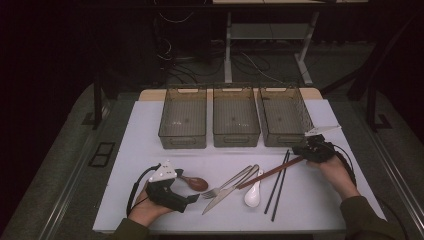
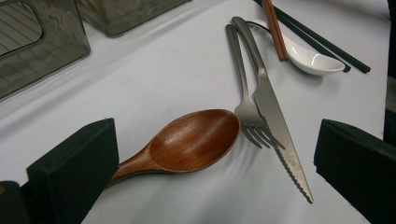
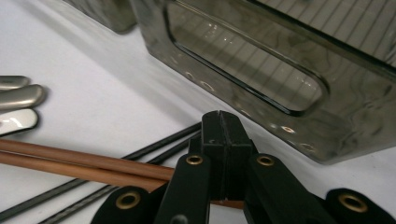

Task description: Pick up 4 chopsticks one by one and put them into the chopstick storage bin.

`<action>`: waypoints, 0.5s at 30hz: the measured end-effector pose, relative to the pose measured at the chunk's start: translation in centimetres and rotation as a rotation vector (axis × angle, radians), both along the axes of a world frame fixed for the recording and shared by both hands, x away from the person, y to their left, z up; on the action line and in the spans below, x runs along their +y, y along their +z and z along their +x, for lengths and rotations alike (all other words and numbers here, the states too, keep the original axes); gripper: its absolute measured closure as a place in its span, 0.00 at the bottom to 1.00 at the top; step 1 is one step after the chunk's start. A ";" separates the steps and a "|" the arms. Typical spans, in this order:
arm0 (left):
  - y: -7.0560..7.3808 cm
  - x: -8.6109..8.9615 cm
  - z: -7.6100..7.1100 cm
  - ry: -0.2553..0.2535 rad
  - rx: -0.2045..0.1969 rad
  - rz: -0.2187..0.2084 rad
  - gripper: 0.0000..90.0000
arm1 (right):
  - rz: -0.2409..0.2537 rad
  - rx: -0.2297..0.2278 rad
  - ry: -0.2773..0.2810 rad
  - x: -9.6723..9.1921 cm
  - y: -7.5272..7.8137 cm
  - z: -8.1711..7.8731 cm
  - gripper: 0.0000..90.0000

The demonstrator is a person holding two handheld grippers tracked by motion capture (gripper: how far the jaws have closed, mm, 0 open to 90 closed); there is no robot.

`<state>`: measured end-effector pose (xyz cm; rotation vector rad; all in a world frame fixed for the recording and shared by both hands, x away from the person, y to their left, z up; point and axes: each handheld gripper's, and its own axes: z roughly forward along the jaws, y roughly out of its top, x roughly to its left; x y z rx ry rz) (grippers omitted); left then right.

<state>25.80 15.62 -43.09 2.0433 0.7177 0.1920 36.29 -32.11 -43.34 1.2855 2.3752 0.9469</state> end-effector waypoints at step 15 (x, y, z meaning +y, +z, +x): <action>0.0 0.1 0.0 -0.004 0.000 0.007 0.00 | -0.030 0.039 -0.019 -0.8 -0.9 0.6 0.99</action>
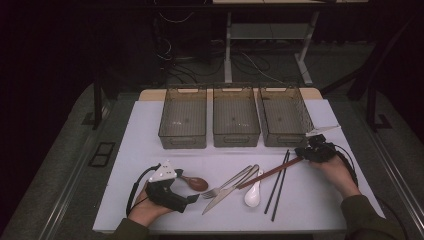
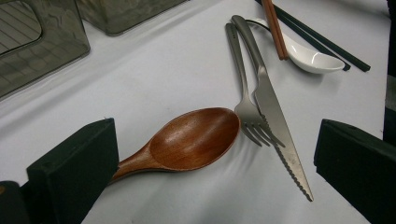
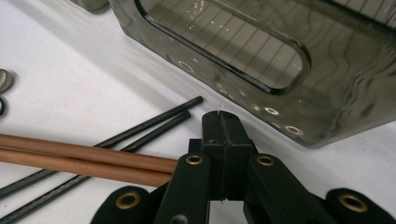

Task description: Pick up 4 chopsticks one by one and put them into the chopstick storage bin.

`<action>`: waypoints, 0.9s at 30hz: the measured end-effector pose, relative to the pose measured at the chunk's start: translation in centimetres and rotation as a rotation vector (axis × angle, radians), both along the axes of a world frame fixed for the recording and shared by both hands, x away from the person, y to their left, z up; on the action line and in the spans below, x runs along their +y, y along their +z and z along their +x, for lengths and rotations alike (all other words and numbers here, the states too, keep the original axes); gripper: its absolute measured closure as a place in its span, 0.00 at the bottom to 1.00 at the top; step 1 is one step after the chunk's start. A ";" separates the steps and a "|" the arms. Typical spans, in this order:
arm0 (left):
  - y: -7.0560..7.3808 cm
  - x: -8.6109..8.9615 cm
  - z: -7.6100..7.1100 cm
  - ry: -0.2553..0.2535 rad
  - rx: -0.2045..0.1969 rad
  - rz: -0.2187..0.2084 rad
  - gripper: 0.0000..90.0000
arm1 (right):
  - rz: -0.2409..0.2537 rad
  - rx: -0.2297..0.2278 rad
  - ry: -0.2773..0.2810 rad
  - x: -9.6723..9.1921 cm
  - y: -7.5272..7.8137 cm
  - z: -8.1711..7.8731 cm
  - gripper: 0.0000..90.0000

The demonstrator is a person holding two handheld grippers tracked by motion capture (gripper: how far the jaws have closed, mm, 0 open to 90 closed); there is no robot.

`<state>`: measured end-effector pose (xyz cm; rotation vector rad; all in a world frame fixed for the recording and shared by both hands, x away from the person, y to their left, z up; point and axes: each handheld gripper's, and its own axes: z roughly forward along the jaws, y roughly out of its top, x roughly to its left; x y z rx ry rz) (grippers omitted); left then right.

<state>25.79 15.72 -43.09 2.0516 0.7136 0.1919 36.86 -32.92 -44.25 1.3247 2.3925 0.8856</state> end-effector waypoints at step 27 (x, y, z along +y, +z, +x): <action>0.0 -0.1 -0.1 -0.011 0.008 0.007 0.00 | -0.011 -0.001 0.010 -0.4 0.3 -0.6 0.97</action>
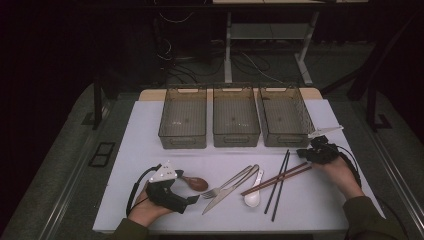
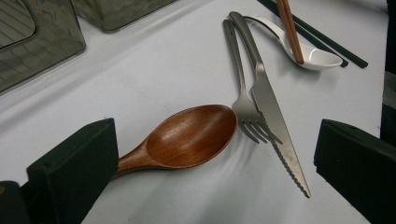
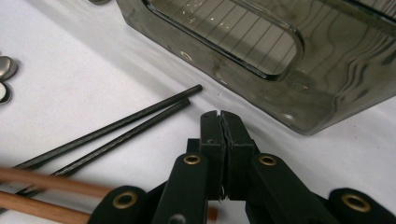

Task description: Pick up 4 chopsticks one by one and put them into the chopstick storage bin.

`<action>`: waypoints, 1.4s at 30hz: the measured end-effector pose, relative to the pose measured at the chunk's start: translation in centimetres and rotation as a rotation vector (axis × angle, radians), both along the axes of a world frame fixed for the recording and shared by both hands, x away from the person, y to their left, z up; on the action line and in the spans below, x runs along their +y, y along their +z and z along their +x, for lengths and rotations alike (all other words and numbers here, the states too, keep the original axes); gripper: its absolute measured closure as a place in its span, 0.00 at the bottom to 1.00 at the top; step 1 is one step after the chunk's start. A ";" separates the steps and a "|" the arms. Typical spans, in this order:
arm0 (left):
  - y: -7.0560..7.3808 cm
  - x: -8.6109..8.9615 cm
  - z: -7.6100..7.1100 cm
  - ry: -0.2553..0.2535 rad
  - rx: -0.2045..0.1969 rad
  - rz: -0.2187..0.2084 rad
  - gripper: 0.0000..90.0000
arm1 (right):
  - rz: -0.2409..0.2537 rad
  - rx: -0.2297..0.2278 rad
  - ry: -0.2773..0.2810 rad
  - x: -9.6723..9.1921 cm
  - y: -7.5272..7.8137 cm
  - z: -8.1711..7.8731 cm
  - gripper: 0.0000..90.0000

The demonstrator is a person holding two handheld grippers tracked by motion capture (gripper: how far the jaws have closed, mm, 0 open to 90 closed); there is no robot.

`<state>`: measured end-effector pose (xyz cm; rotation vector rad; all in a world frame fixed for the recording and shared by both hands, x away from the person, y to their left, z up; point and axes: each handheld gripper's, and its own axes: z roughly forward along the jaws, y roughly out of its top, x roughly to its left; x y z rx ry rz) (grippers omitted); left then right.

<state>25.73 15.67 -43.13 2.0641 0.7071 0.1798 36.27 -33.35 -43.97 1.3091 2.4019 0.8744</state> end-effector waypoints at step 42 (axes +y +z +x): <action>-0.1 0.0 -0.1 -0.008 0.009 0.003 0.00 | -0.030 0.050 0.022 -1.8 0.2 -3.1 0.98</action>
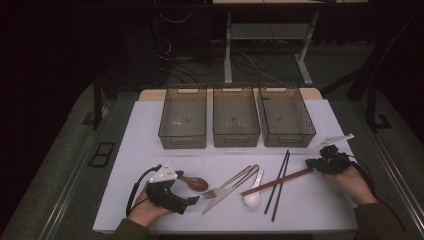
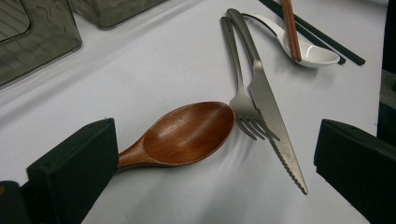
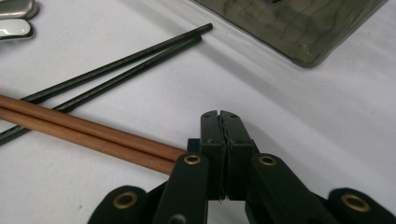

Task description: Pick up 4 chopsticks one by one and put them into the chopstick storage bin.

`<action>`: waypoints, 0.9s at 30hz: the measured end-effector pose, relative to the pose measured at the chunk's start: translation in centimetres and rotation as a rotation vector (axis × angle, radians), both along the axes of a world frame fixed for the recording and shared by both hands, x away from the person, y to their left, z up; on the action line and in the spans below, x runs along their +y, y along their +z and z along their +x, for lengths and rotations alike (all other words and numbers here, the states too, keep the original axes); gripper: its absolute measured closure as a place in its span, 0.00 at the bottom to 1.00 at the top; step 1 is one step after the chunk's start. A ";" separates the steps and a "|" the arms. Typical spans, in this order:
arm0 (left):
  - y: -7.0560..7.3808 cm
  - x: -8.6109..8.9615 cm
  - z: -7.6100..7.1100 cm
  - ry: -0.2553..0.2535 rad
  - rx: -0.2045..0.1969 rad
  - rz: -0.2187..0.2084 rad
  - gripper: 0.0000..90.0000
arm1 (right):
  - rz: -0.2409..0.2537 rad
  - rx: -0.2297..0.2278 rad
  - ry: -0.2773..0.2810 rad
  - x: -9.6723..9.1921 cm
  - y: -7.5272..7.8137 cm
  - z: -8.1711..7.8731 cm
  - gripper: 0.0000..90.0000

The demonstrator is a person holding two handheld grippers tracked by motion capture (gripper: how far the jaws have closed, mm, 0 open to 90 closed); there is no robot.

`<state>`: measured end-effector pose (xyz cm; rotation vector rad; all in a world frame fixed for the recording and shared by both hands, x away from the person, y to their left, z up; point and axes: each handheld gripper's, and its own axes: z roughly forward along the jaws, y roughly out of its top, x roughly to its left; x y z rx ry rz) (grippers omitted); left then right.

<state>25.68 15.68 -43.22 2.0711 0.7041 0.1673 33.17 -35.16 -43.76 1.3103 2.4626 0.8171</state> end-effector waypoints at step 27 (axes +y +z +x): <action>-0.1 -0.1 0.0 -0.009 0.008 0.006 0.00 | -0.007 0.022 0.040 -0.6 0.3 -2.3 0.99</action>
